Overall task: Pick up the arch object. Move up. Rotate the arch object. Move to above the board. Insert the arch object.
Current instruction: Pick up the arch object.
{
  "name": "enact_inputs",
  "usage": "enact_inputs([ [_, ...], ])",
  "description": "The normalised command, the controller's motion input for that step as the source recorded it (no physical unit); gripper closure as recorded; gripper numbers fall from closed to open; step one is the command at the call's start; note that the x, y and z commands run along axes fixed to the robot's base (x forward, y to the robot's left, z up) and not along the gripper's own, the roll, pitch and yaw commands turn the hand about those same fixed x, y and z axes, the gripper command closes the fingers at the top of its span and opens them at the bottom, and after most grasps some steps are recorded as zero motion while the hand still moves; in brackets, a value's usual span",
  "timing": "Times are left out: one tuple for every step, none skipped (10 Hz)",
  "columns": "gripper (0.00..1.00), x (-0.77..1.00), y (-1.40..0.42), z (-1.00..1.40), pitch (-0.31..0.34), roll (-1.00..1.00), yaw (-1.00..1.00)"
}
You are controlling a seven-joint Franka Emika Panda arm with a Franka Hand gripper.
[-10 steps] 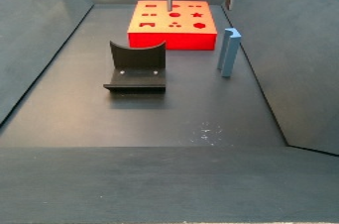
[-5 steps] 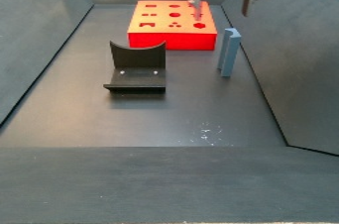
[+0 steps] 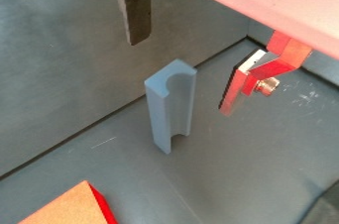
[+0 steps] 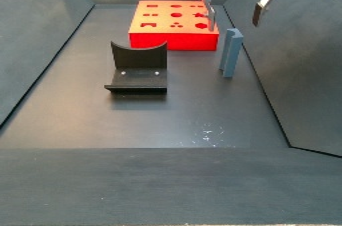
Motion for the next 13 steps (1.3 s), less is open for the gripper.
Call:
enact_inputs([
  [0.0,-0.01,0.0,-0.62,0.0,-0.05,-0.13],
  [0.0,-0.04,0.0,-0.55,0.0,-0.03,-0.07],
  [0.0,-0.01,0.0,-0.46,-0.01,-0.08,-0.01],
  [0.0,-0.01,0.0,-0.29,-0.071,-0.14,0.0],
  [0.0,0.0,0.0,-0.1,-0.044,-0.05,0.0],
  [0.0,0.0,0.0,0.0,0.0,0.0,0.0],
  [1.0,0.0,0.0,0.0,0.0,0.0,0.0],
  [1.0,0.0,0.0,0.0,0.0,0.0,0.0],
  [1.0,0.0,0.0,0.0,0.0,0.0,0.0],
  [1.0,0.0,0.0,0.0,0.0,0.0,0.0],
  [1.0,0.0,0.0,0.0,0.0,0.0,0.0],
  [1.0,0.0,0.0,0.0,0.0,0.0,0.0],
  [1.0,0.0,0.0,0.0,0.0,0.0,0.0],
])
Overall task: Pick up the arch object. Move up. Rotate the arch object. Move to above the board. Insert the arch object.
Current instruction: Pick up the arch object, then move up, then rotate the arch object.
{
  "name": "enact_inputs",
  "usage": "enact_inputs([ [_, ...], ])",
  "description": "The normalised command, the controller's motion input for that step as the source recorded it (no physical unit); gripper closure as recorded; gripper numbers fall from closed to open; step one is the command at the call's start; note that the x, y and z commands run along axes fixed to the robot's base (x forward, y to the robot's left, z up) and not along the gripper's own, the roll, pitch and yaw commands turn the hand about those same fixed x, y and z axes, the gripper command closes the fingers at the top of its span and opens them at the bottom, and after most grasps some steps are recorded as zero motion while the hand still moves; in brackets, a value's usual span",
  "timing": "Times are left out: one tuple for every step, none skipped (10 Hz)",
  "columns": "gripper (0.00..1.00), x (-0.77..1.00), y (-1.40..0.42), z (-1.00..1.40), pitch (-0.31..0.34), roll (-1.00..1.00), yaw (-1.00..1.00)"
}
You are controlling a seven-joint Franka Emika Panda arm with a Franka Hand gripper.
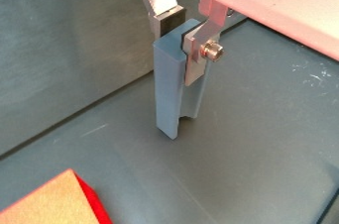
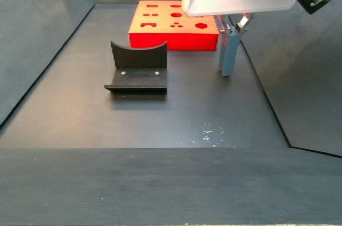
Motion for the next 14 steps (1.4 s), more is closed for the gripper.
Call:
enact_inputs([
  [1.0,0.0,0.0,0.0,0.0,0.0,0.0],
  [1.0,0.0,0.0,0.0,0.0,0.0,0.0],
  [1.0,0.0,0.0,0.0,0.0,0.0,0.0],
  [1.0,0.0,0.0,0.0,0.0,0.0,0.0],
  [1.0,0.0,0.0,0.83,0.0,0.0,0.0],
  [1.0,0.02,-0.06,0.83,-0.001,0.0,0.0],
  [1.0,0.0,-0.05,0.73,0.023,0.0,0.01],
  [1.0,0.0,-0.03,0.54,0.033,0.01,0.01],
  [1.0,0.0,-0.02,0.39,0.039,0.02,0.01],
  [1.0,0.0,-0.01,0.22,0.046,0.03,0.01],
  [1.0,0.44,0.14,1.0,0.0,0.0,0.0],
  [1.0,0.46,0.15,1.0,0.005,0.0,0.0],
  [1.0,0.38,0.13,1.0,0.076,0.0,-0.01],
  [1.0,0.32,0.12,1.0,0.081,0.0,-0.02],
])
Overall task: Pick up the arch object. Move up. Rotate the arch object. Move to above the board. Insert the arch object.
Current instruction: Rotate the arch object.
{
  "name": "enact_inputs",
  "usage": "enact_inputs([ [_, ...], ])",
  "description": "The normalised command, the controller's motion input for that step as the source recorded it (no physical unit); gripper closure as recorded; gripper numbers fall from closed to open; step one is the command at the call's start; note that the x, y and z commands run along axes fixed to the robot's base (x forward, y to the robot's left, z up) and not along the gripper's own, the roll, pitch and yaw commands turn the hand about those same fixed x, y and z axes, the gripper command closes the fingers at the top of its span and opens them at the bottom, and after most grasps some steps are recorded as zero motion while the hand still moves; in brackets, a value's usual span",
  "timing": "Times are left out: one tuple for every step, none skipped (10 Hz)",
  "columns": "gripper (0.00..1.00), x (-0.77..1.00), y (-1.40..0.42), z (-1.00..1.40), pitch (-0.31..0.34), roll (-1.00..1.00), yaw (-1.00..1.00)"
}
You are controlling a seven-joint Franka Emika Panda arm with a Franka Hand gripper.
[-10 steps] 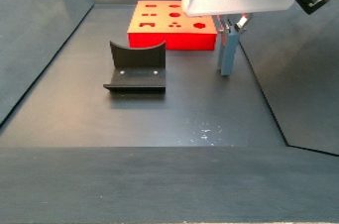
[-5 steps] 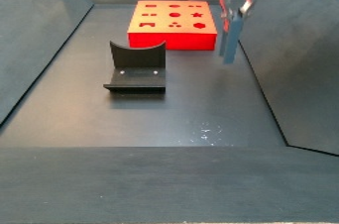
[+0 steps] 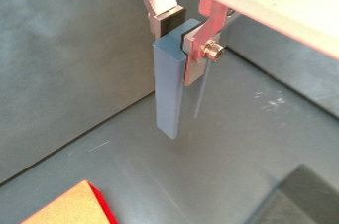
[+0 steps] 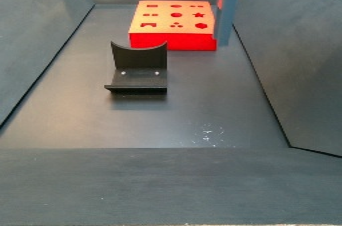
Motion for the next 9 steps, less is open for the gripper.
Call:
enact_inputs([
  [1.0,0.27,0.11,1.0,0.073,0.0,-0.03],
  [1.0,0.18,0.08,0.88,0.067,0.0,-0.03],
  [1.0,0.11,0.06,0.72,0.064,0.0,-0.03],
  [1.0,0.07,0.05,0.56,0.065,0.0,-0.03],
  [1.0,0.04,0.04,0.4,0.064,0.01,-0.03],
  [1.0,0.03,0.03,0.24,0.067,0.01,-0.03],
  [1.0,0.03,0.02,0.0,-0.076,0.02,-0.3],
  [1.0,0.04,0.02,-0.02,-0.077,0.01,-0.28],
  [1.0,0.0,0.0,0.0,-0.068,0.01,-0.26],
])
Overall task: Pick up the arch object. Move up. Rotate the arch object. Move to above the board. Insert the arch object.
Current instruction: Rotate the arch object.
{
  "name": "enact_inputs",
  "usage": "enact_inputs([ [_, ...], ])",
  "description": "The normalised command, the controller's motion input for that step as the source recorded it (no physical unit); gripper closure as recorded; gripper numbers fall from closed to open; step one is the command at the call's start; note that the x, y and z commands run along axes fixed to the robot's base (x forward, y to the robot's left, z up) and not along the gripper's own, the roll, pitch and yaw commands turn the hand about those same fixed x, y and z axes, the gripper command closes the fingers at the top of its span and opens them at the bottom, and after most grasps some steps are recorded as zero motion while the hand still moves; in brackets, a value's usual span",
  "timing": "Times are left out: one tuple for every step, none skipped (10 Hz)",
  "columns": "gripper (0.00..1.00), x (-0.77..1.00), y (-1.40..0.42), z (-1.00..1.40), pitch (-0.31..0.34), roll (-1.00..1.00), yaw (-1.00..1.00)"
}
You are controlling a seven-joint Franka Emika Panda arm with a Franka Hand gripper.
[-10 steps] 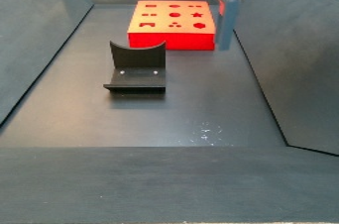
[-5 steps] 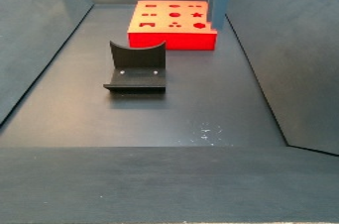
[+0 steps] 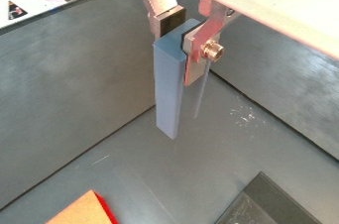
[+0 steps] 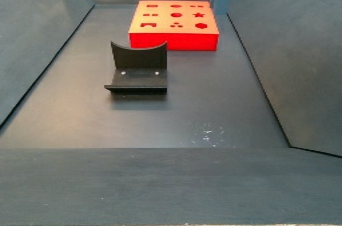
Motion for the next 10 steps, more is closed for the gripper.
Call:
enact_inputs([
  [1.0,0.0,0.0,-1.0,-0.063,0.01,-0.19],
  [1.0,0.01,0.0,-1.0,-0.07,0.01,-0.14],
  [1.0,0.01,0.0,-1.0,-0.06,0.01,-0.1],
  [1.0,0.01,0.0,-1.0,-0.049,0.0,-0.07],
  [1.0,0.01,0.0,-1.0,-0.048,-0.01,-0.05],
  [1.0,0.01,0.01,-1.0,-0.05,-0.01,-0.05],
  [1.0,0.02,0.01,-1.0,-0.052,-0.02,-0.04],
  [1.0,0.02,0.01,-1.0,-0.057,-0.03,-0.04],
  [1.0,0.02,0.01,-1.0,-0.059,-0.04,-0.04],
  [1.0,0.02,0.01,-1.0,-0.058,-0.04,-0.03],
])
